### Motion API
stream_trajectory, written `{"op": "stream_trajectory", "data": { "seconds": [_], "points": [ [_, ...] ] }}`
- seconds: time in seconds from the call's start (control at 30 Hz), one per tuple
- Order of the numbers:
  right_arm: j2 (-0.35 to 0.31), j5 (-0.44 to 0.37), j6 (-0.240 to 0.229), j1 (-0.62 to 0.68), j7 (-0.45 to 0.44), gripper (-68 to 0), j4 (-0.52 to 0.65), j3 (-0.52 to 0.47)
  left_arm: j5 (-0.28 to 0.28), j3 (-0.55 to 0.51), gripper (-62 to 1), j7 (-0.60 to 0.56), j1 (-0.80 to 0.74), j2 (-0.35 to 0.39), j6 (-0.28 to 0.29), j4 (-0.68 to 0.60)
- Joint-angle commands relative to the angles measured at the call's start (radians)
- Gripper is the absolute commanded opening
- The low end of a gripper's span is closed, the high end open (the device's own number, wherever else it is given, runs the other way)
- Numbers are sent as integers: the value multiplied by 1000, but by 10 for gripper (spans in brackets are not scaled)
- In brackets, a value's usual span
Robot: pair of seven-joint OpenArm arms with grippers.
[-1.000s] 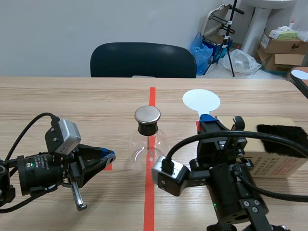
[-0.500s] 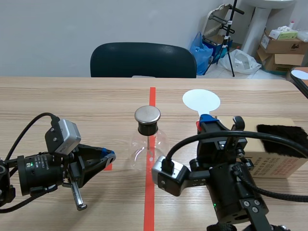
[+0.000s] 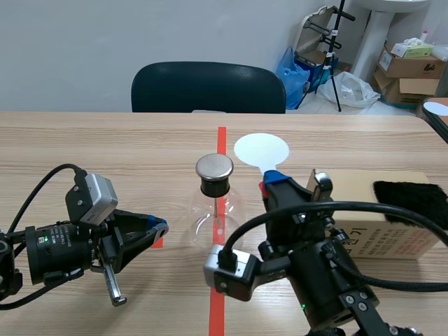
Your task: Do the electroscope experiment
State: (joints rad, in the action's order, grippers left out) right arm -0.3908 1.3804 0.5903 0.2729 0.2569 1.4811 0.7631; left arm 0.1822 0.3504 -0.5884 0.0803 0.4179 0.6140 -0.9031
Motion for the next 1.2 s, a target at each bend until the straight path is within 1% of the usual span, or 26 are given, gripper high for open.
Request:
{"op": "stream_trajectory", "data": {
  "seconds": [0.0, 0.13, 0.3, 1.17],
  "points": [
    [-3, 3, 14, -7, -32, -667, 26, -10, -14, -10, -592, -20, 0, -4, 2, -25],
    [-3, 3, 14, -7, -135, -667, 26, -10, -14, -10, -592, -20, 0, -4, 2, -25],
    [-3, 3, 14, -7, -211, -667, 26, -10, -14, -10, -592, -20, 0, -4, 2, -25],
    [-3, 3, 14, -7, -215, -667, 26, -10, -14, -10, -592, -20, -3, -4, 2, -25]
  ]
}}
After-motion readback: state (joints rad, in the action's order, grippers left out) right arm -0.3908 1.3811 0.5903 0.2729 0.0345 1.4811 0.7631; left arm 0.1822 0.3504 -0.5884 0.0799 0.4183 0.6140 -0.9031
